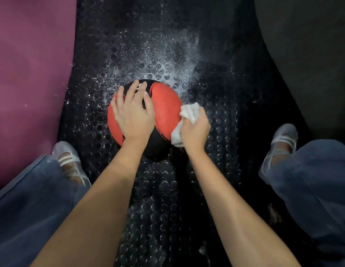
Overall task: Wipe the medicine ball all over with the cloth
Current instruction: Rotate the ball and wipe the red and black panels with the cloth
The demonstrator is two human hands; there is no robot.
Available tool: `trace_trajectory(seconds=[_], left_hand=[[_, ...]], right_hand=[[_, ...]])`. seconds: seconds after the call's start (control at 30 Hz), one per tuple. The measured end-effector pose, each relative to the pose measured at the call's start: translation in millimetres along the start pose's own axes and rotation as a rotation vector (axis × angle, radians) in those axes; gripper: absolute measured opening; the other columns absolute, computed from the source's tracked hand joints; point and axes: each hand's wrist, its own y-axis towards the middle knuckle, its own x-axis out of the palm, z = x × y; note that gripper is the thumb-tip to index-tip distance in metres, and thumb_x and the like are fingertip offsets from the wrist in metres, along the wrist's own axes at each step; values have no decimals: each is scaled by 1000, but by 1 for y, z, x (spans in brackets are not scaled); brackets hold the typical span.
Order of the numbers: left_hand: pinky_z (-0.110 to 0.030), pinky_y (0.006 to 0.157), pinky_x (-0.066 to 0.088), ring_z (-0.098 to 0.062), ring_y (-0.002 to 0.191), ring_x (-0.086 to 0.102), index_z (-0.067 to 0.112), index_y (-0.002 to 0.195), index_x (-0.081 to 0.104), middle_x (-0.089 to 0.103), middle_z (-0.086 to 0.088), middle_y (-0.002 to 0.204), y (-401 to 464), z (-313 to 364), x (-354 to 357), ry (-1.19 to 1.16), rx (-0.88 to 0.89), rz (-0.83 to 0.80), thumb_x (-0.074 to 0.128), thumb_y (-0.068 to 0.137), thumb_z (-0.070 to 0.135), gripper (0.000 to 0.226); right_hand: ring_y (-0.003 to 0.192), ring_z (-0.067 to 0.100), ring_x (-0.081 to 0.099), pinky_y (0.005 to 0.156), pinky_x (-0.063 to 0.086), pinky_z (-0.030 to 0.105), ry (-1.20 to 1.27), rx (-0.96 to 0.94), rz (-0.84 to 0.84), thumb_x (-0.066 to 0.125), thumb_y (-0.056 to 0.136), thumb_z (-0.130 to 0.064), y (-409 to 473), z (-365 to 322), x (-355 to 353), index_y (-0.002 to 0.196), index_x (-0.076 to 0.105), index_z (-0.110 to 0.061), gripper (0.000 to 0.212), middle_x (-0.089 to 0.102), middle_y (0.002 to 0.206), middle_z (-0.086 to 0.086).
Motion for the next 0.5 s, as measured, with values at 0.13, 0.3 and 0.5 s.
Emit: trace_trajectory(seconds=[0.13, 0.3, 0.5], left_hand=[[-46, 116, 23, -26, 140, 35, 23, 135, 57, 51, 5, 144, 5, -6, -1, -18, -7, -6, 29, 97, 34, 48], [-46, 115, 24, -27, 140, 35, 21, 133, 59, 51, 4, 143, 0, -14, -2, -71, 35, 5, 30, 99, 34, 46], [-43, 116, 23, -24, 141, 34, 20, 135, 57, 51, 4, 144, -11, -24, -4, -109, 56, 35, 30, 99, 32, 46]], right_hand=[[105, 19, 54, 94, 40, 23, 23, -153, -25, 56, 81, 7, -22, 6, 2, 122, 57, -3, 41, 61, 115, 8], [94, 16, 55, 57, 35, -5, 214, 236, -50, 61, 89, -2, 12, 22, 2, 124, 53, -1, 36, 54, 100, 0], [94, 20, 58, 77, 44, 21, 296, 453, -85, 60, 90, -6, 12, 35, 7, 112, 56, -3, 22, 61, 106, 9]])
